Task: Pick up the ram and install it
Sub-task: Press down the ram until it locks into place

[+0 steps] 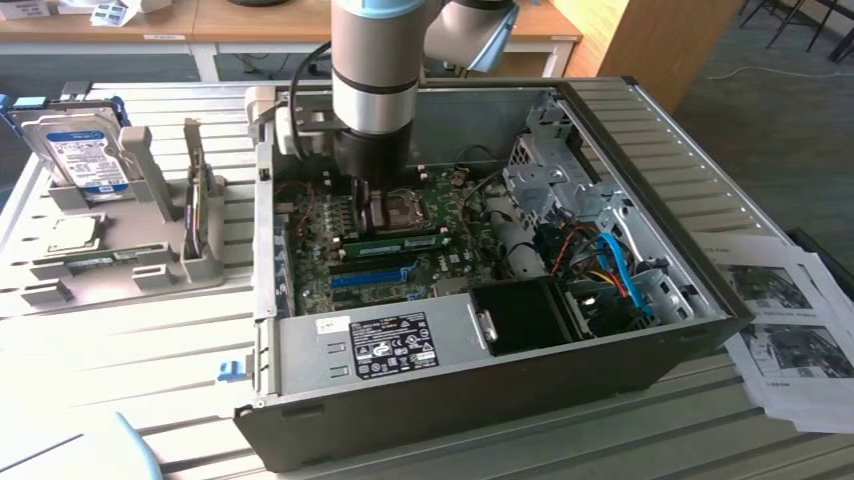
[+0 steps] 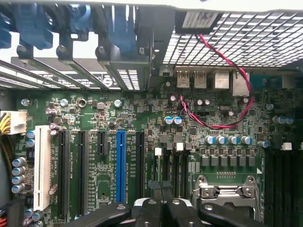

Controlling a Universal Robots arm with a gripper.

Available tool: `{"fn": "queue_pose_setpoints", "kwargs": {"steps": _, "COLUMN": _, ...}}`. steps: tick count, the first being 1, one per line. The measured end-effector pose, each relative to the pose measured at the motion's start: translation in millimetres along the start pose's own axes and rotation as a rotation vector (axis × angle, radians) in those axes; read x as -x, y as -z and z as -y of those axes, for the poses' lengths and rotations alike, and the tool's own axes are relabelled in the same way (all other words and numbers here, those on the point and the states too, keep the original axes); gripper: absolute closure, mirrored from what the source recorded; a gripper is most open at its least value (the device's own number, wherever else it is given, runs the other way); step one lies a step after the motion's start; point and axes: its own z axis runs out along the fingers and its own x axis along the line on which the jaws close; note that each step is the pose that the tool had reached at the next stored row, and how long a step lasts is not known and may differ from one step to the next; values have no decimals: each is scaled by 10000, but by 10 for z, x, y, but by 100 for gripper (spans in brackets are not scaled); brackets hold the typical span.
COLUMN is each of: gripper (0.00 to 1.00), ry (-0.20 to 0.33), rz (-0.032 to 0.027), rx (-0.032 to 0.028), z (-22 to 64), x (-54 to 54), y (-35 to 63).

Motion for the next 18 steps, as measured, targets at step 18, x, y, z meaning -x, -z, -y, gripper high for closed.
{"fn": "queue_pose_setpoints", "kwargs": {"steps": 18, "gripper": 91, "ry": 0, "rz": -48, "rx": -1, "z": -8, "x": 10, "y": 391}}
